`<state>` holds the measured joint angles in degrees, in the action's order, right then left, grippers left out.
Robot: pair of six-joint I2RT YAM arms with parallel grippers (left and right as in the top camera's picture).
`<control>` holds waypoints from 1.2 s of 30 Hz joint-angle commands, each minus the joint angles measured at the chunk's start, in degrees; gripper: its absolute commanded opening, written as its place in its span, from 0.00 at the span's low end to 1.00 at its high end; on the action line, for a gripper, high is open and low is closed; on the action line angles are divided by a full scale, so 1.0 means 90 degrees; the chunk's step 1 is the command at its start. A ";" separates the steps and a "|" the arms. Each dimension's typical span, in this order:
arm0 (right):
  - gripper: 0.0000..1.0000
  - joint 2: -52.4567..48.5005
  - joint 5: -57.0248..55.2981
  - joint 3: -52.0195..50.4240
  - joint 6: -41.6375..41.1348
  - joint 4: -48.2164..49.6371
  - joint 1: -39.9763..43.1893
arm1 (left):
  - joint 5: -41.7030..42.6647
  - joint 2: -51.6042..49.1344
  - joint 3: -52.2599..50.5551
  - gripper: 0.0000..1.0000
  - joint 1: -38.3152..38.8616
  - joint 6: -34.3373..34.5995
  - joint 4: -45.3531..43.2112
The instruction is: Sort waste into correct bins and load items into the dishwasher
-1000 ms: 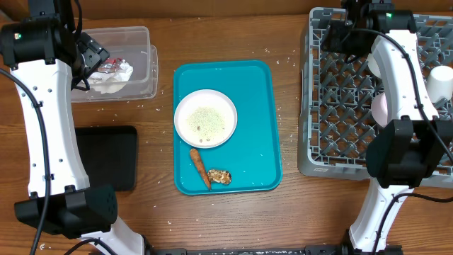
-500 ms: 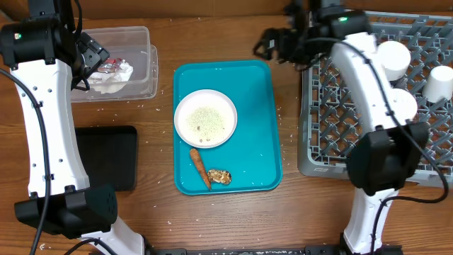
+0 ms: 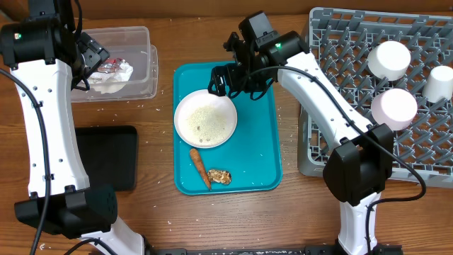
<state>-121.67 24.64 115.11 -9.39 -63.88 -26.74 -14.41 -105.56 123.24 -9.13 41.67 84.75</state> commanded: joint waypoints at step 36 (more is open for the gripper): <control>1.00 0.1355 -0.4163 0.0542 -0.1175 -0.0294 0.4806 | 0.1671 -0.0369 -0.3441 0.97 0.4648 -0.0789 -0.2854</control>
<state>-109.56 -12.38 119.39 -19.49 -66.70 16.73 5.43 -106.48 95.18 30.28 30.28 61.19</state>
